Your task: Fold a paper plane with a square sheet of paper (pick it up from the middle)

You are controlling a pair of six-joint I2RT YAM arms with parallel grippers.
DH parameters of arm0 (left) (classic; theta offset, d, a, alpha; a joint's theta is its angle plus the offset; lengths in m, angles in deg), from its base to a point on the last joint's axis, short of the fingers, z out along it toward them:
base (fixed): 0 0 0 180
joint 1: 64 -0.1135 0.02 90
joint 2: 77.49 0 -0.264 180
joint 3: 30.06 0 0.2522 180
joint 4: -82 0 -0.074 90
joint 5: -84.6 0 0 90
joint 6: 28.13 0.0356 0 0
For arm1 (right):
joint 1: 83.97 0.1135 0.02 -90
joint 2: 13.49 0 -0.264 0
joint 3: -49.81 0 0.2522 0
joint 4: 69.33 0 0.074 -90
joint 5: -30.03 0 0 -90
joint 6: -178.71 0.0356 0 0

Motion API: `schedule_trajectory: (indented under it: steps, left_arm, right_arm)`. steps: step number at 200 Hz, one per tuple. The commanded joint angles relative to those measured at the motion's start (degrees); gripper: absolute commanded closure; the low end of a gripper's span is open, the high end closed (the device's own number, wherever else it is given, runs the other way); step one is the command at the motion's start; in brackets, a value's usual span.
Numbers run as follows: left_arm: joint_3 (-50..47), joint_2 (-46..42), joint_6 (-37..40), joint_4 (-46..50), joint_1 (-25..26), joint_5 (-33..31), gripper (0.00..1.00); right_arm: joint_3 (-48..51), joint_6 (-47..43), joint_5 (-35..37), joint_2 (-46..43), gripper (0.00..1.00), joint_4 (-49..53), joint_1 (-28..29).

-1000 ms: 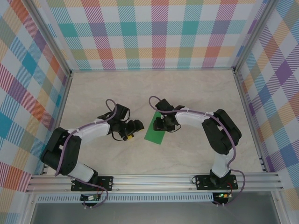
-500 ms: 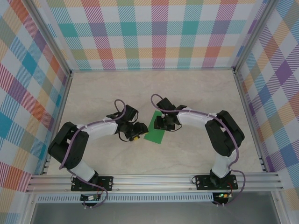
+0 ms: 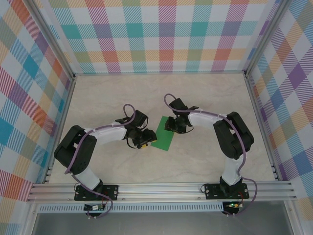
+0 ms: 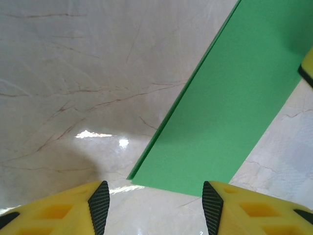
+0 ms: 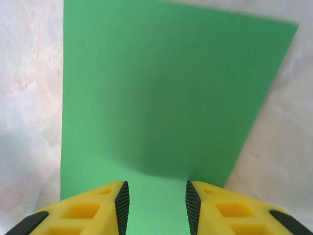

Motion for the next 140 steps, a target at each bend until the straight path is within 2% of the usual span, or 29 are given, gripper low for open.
schedule_trajectory:
  steps: [1, 140]
  left_arm:
    - [1.5, 0.6, 1.1, 2.1, 0.4, 0.4, 0.45]
    - [2.5, 2.6, 0.6, 1.8, 1.5, 2.1, 0.45]
  right_arm:
    - [-3.0, -1.7, -1.5, 1.3, 0.62, -0.4, -1.4]
    - [-3.0, -0.1, 0.2, 5.3, 0.63, 1.9, -4.3]
